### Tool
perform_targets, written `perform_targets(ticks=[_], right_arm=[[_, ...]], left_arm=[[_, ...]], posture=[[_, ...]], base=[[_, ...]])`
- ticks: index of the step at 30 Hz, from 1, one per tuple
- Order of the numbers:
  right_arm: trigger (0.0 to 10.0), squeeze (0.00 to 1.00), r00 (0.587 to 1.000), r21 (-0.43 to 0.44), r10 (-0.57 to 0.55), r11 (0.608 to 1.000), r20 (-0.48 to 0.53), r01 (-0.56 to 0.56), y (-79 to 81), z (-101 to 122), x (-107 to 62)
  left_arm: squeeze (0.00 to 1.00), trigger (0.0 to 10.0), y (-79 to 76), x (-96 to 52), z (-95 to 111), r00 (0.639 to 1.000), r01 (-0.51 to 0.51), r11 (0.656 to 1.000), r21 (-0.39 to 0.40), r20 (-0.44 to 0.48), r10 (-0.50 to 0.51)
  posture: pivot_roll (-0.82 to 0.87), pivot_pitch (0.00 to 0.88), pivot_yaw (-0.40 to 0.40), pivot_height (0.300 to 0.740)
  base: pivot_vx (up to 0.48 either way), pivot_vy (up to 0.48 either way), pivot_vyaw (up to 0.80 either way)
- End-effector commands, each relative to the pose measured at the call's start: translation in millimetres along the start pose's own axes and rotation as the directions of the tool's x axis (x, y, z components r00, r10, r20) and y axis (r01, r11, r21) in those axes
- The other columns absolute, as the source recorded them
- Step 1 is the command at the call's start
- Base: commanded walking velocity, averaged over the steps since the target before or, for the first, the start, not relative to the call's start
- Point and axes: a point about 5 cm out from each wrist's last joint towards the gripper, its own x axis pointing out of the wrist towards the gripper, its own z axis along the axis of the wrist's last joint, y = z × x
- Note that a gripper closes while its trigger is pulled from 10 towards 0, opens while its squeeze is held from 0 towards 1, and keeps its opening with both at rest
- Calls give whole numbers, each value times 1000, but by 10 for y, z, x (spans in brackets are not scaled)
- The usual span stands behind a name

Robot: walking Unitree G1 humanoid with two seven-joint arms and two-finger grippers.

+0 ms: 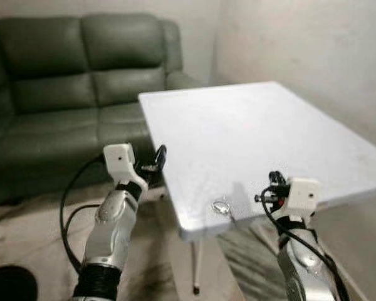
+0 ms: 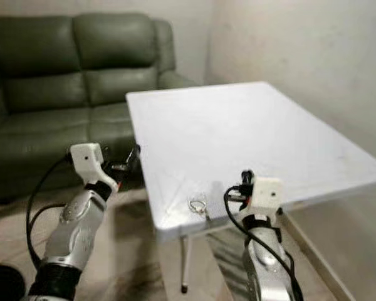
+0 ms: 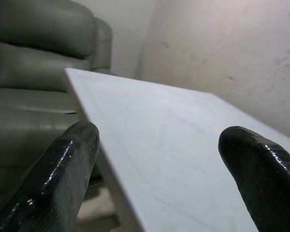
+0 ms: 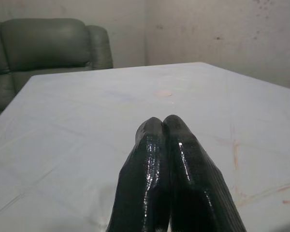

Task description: Hang keys on a hook

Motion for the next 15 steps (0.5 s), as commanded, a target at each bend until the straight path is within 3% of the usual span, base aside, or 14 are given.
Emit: perform_targets(ticks=[1, 8, 15], right_arm=[[10000, 0, 1000, -21, -13, 1000, 8, 13, -49, 25, 17], [10000, 0, 1000, -17, -11, 1000, 12, 12, -42, 32, 10], [10000, 0, 1000, 16, 0, 1000, 25, 0, -49, 43, -41]], left_arm=[[0, 10000, -49, 18, -7, 1000, 1, 1000, -7, -11, -1], [0, 10000, -47, 23, -5, 1000, -17, 1000, -2, -9, 17], [0, 10000, -54, 18, -13, 1000, -23, 1000, 2, -13, 23]], posture=[[-7, 0, -7, 740], [-8, 0, -9, 740], [-12, 0, -11, 740]], base=[[0, 0, -781], [0, 0, -781], [0, 0, 0]])
